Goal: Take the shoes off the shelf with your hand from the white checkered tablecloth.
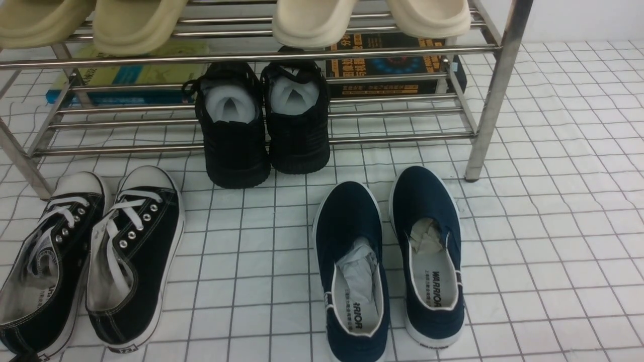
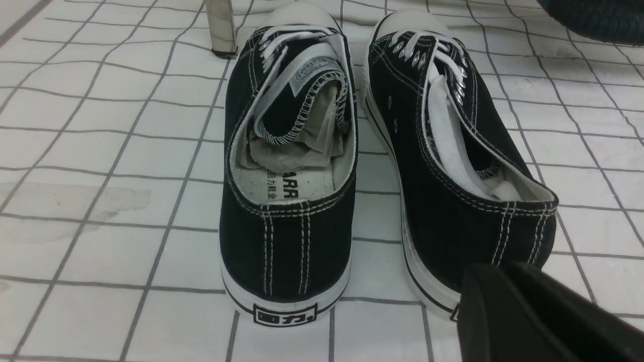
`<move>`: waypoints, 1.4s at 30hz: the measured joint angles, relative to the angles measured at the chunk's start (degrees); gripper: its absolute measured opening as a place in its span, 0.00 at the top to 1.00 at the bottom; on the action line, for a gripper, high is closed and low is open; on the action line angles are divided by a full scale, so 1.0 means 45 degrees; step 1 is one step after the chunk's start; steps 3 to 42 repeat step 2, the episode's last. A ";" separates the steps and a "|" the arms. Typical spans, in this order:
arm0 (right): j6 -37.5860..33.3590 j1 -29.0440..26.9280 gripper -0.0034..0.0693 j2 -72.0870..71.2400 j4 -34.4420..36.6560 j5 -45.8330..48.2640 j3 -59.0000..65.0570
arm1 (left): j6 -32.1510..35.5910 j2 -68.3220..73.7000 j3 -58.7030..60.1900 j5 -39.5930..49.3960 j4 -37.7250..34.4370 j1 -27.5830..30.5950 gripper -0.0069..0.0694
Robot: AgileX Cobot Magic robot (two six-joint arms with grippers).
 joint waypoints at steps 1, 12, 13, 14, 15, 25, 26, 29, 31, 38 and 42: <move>0.0000 0.0000 0.62 0.0000 0.0000 0.0000 0.0000 | 0.0000 0.0000 0.0000 0.0000 0.0000 0.0000 0.83; 0.0000 0.0000 0.62 0.0000 0.0000 0.0000 0.0000 | 0.0000 0.0000 0.0000 0.0000 0.0000 0.0000 0.83; 0.0000 0.0000 0.62 0.0000 0.0000 0.0000 0.0000 | 0.0000 0.0000 0.0000 0.0000 0.0000 0.0000 0.83; 0.0000 0.0000 0.62 0.0000 0.0000 0.0000 0.0000 | 0.0000 0.0000 0.0000 0.0000 0.0000 0.0000 0.83; 0.0000 0.0000 0.62 0.0000 0.0000 0.0000 0.0000 | 0.0000 0.0000 0.0000 0.0000 0.0000 0.0000 0.83; 0.0000 0.0000 0.62 0.0000 0.0000 0.0000 0.0000 | 0.0000 0.0000 0.0000 0.0000 0.0000 0.0000 0.83; 0.0000 0.0000 0.62 0.0000 0.0000 0.0000 0.0000 | 0.0000 0.0000 0.0000 0.0000 0.0000 0.0000 0.83; 0.0000 0.0000 0.62 0.0000 0.0000 0.0000 0.0000 | 0.0000 0.0000 0.0000 0.0000 0.0000 0.0000 0.83; 0.0000 0.0000 0.62 0.0000 0.0000 0.0000 0.0000 | 0.0000 0.0000 0.0000 0.0000 0.0000 0.0000 0.83; 0.0000 0.0000 0.62 0.0000 0.0000 0.0000 0.0000 | 0.0000 0.0000 0.0000 0.0000 0.0000 0.0000 0.83; 0.0000 0.0000 0.62 0.0000 0.0000 0.0000 0.0000 | 0.0000 0.0000 0.0000 0.0000 0.0000 0.0000 0.83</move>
